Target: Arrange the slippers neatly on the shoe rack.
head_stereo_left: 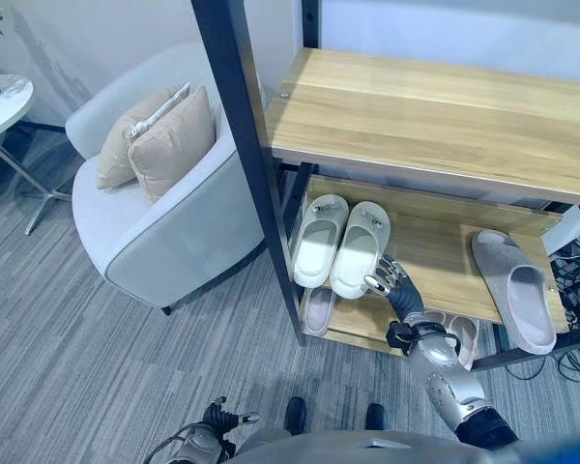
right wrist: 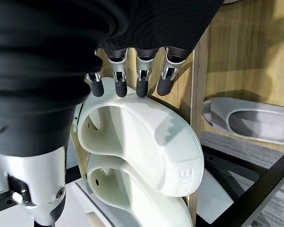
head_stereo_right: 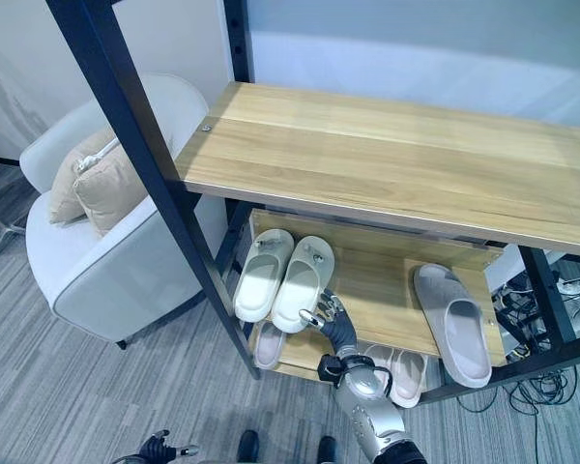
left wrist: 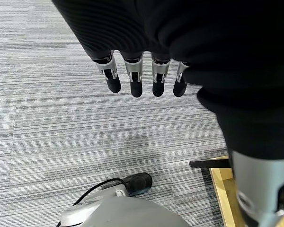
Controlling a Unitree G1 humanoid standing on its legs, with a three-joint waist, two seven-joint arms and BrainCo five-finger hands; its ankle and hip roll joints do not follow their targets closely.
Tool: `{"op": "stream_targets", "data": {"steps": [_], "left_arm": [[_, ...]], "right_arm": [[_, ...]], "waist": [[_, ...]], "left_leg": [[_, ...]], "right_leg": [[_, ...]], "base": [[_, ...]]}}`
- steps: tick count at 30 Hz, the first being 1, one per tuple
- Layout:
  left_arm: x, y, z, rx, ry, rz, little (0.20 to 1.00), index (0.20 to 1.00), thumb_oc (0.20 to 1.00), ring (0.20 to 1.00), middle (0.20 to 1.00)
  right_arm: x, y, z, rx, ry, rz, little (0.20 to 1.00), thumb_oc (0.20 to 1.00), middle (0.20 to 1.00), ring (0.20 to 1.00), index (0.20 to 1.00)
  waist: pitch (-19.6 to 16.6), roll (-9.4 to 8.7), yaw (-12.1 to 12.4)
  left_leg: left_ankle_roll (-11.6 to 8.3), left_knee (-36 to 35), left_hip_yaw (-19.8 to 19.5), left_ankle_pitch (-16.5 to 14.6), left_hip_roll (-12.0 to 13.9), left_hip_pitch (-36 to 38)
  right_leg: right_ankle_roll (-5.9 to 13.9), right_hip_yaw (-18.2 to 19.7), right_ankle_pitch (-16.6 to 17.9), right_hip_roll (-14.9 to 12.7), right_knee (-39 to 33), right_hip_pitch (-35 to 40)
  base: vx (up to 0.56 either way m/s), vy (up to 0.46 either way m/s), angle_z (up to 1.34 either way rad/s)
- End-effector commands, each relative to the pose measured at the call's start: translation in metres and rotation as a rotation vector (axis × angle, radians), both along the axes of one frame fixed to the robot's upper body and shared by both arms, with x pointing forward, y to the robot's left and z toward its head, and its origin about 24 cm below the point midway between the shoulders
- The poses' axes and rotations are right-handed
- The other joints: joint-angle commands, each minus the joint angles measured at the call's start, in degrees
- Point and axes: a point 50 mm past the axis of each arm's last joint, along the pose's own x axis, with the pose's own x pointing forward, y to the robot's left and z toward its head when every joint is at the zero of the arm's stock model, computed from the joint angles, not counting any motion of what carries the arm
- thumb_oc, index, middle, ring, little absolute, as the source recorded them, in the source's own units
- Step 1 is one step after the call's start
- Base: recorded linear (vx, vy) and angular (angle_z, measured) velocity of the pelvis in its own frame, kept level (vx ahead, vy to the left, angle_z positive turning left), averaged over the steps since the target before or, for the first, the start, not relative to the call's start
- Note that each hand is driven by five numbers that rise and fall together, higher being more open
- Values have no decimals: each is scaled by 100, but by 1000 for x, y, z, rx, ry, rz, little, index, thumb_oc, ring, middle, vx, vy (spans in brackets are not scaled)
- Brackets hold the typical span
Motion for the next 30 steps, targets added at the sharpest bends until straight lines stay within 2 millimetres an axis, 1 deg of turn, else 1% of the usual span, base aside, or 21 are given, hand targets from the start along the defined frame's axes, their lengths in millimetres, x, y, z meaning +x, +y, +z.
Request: {"op": "stream_targets", "data": {"steps": [1, 3, 6, 8, 10, 11, 12, 13, 15, 16, 17, 18, 19, 20, 22, 23, 24, 26, 27, 28, 30], "left_arm": [[0, -16, -4, -15, 27, -36, 1000, 1000, 1000, 1000, 1000], [0, -17, -4, -16, 28, -35, 1000, 1000, 1000, 1000, 1000], [-2, -18, -5, -21, 35, -22, 1000, 1000, 1000, 1000, 1000], [-2, -22, -5, -32, 29, -30, 1000, 1000, 1000, 1000, 1000], [-1, -23, -5, -34, 23, -38, 1000, 1000, 1000, 1000, 1000], [-1, -23, -5, -37, 16, -41, 1000, 1000, 1000, 1000, 1000], [-1, -23, -5, -38, 14, -41, 1000, 1000, 1000, 1000, 1000], [-1, -23, -5, -40, 13, -42, 1000, 1000, 1000, 1000, 1000], [-1, -24, -5, -53, 11, -49, 1000, 1000, 1000, 1000, 1000], [-1, -25, -5, -59, 10, -53, 1000, 1000, 1000, 1000, 1000], [-1, -25, -5, -65, 9, -56, 1000, 1000, 1000, 1000, 1000], [-1, -25, -5, -74, 6, -63, 1000, 1000, 1000, 1000, 1000], [-1, -26, -5, -79, 6, -69, 1000, 1000, 1000, 1000, 1000], [-1, -25, -5, -85, 11, -80, 1000, 1000, 1000, 1000, 1000], [-3, -25, -5, -89, 15, -86, 1000, 1000, 1000, 1000, 1000], [-4, -25, -5, -95, 17, -94, 1000, 1000, 1000, 1000, 1000], [-5, -26, -6, -96, 23, -98, 1000, 1000, 1000, 1000, 1000], [-7, -28, -7, -100, 31, -104, 1000, 1000, 1000, 1000, 1000], [-8, -29, -7, -102, 32, -107, 1000, 1000, 1000, 1000, 1000], [-7, -31, -7, -104, 32, -107, 1000, 1000, 1000, 1000, 1000], [-7, -32, -7, -105, 31, -107, 1000, 1000, 1000, 1000, 1000]], "right_arm": [[11, 23, 22, 69, -109, 77, 1000, 1000, 1000, 1000, 1000], [10, 22, 23, 50, -115, 76, 1000, 1000, 1000, 1000, 1000], [10, 10, 30, -89, -181, 69, 1000, 1000, 1000, 1000, 1000], [14, -6, 42, -278, -284, 31, 1000, 1000, 1000, 1000, 1000], [16, -15, 47, -333, -317, -1, 1000, 1000, 1000, 1000, 1000], [19, -25, 54, -398, -356, -33, 1000, 1000, 1000, 1000, 1000], [19, -31, 59, -438, -380, -49, 1000, 1000, 1000, 1000, 1000], [19, -33, 60, -455, -388, -55, 1000, 1000, 1000, 1000, 1000], [20, -58, 70, -628, -436, -124, 1000, 1000, 1000, 1000, 1000], [20, -65, 73, -680, -444, -148, 1000, 1000, 1000, 1000, 1000], [21, -74, 74, -749, -443, -174, 1000, 1000, 1000, 1000, 1000], [21, -93, 79, -868, -441, -232, 1000, 1000, 1000, 1000, 1000], [22, -102, 81, -918, -436, -266, 1000, 1000, 1000, 1000, 1000], [21, -117, 83, -1006, -417, -317, 1000, 1000, 1000, 1000, 1000], [20, -131, 86, -1101, -401, -353, 1000, 1000, 1000, 1000, 1000], [17, -144, 88, -1209, -380, -380, 1000, 1000, 1000, 1000, 1000], [15, -150, 90, -1265, -373, -396, 1000, 1000, 1000, 1000, 1000], [9, -161, 84, -1345, -320, -432, 1000, 1000, 1000, 1000, 1000], [7, -164, 81, -1358, -299, -442, 1000, 1000, 1000, 1000, 1000], [4, -168, 73, -1382, -247, -448, 1000, 1000, 1000, 1000, 1000], [1, -170, 64, -1368, -195, -458, 1000, 1000, 1000, 1000, 1000]], "waist": [[104, -128, 154], [101, -128, 145], [112, -106, 101], [148, -73, 51], [162, -57, 37], [160, -42, 32], [160, -35, 27], [162, -30, 26], [147, -14, 14], [140, -10, 20], [133, -7, 21], [123, 3, 30], [120, 8, 39], [113, 18, 47], [113, 28, 52], [110, 31, 54], [106, 35, 56], [91, 38, 45], [88, 38, 42], [80, 35, 34], [76, 31, 24]], "left_leg": [[-42, 75, 239, -457, 86, 24], [-41, 75, 240, -461, 91, 29], [-36, 75, 277, -483, 88, 42], [-24, 75, 318, -511, 94, 62], [-18, 75, 331, -519, 99, 77], [-13, 75, 334, -525, 104, 93], [-14, 75, 340, -527, 105, 98], [-13, 75, 340, -529, 108, 102], [-8, 75, 343, -545, 122, 134], [-8, 75, 347, -550, 126, 143], [-7, 75, 342, -554, 129, 150], [-7, 75, 338, -561, 134, 157], [-8, 75, 336, -566, 137, 158], [-8, 75, 336, -570, 142, 162], [-7, 75, 324, -571, 151, 169], [-10, 75, 317, -580, 158, 175], [-11, 75, 313, -582, 162, 176], [-12, 75, 300, -601, 168, 188], [-13, 75, 295, -605, 171, 195], [-15, 75, 297, -616, 171, 204], [-14, 75, 302, -623, 176, 212]], "right_leg": [[538, -47, 0, -574, 36, 266], [536, -43, -6, -570, 36, 271], [532, -25, -17, -574, 53, 274], [539, 8, -41, -571, 84, 261], [539, 21, -52, -573, 101, 262], [541, 30, -60, -569, 106, 266], [544, 27, -64, -567, 106, 266], [544, 28, -66, -566, 109, 268], [542, 33, -83, -561, 81, 298], [541, 34, -91, -553, 74, 310], [540, 33, -99, -546, 70, 315], [539, 28, -109, -541, 61, 332], [537, 25, -113, -537, 55, 341], [534, 26, -120, -524, 48, 348], [529, 36, -129, -513, 44, 352], [528, 39, -146, -500, 41, 360], [525, 35, -153, -492, 41, 363], [520, 39, -173, -466, 40, 381], [515, 40, -178, -460, 40, 388], [507, 48, -183, -452, 37, 398], [503, 51, -191, -447, 36, 403]], "base": [[0, 0, 0], [0, 0, 0], [0, 0, 0], [0, 0, 0], [2, -11, -4], [10, -29, -7], [9, -29, -5], [15, -37, -4], [27, -52, -2], [26, -51, -1], [30, -55, -1], [25, -53, -4], [28, -63, -4], [20, -50, -1], [19, -52, 0], [16, -51, -2], [15, -47, -2], [22, -44, -1], [35, -53, -1], [26, -36, 0], [24, -35, 0]]}}
